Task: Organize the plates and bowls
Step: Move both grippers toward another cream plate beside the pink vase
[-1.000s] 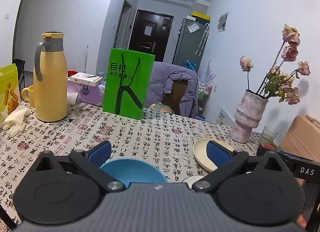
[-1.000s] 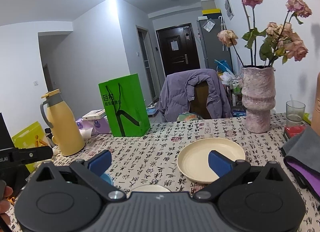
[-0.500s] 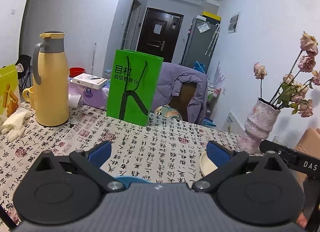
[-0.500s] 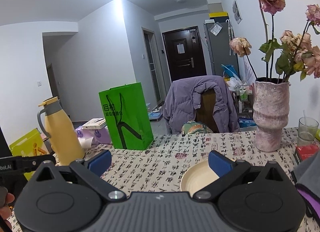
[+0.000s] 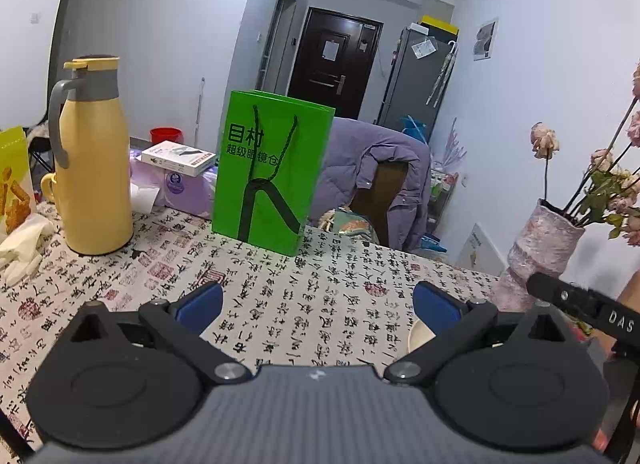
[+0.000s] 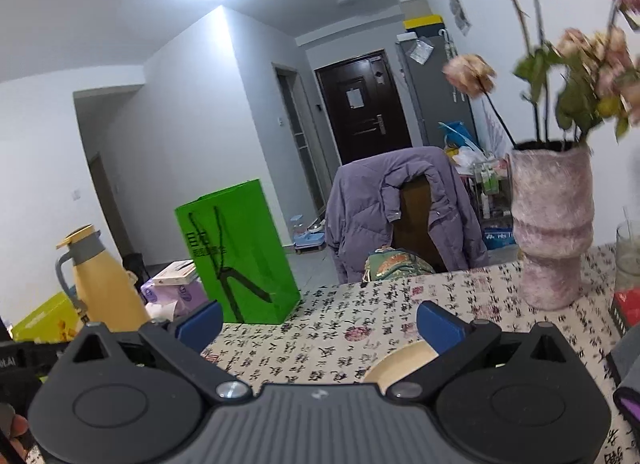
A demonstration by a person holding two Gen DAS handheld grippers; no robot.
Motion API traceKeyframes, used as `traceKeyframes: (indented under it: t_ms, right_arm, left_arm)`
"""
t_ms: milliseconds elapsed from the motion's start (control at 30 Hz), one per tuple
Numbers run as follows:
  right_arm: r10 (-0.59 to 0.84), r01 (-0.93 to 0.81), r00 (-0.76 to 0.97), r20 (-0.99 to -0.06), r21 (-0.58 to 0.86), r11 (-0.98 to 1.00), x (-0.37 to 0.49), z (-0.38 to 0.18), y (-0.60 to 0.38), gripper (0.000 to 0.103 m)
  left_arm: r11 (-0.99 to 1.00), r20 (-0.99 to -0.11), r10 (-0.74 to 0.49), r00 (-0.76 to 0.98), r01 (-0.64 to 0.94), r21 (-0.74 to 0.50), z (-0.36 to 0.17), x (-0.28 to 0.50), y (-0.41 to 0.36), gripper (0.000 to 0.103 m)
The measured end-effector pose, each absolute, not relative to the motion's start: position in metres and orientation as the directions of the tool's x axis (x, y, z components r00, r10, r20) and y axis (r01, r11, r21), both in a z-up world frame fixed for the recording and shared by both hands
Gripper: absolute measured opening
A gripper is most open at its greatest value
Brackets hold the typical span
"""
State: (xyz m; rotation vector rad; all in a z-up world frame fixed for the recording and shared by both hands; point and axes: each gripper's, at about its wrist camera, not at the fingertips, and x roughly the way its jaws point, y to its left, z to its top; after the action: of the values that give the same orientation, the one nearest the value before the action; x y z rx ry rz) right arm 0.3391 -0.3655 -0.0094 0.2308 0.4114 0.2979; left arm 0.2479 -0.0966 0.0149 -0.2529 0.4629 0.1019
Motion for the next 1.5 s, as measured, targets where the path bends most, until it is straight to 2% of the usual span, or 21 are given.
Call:
traceKeyframes:
  t_ms: [533, 933, 1233, 1500]
  right_arm:
    - [0.286, -0.151, 0.871, -0.399, 0.337, 0.929, 0.365, -0.023, -0.417, 0.103]
    - [0.238, -0.066, 0.828, -0.508, 0.333, 0.941, 0.39, -0.047, -0.439, 0.103]
    - [0.168, 0.066, 0.805, -0.569, 0.368, 0.928, 0.408, -0.073, -0.474, 0.103]
    - [0.155, 0.103, 0.771, -0.618, 0.361, 0.927, 0.421, -0.092, -0.483, 0.1]
  left_arm:
    - [0.968, -0.529, 0.053, 0.847, -0.175, -0.182, 0.005, 0.288, -0.137, 0.103]
    - [0.966, -0.604, 0.016, 0.797, -0.168, -0.197, -0.016, 0.329, -0.183, 0.103]
    - [0.979, -0.655, 0.062, 0.753, -0.173, -0.106, -0.034, 0.372, -0.213, 0.103]
    - [0.975, -0.715, 0.074, 0.696, -0.201, -0.095, -0.058, 0.406, -0.23, 0.103]
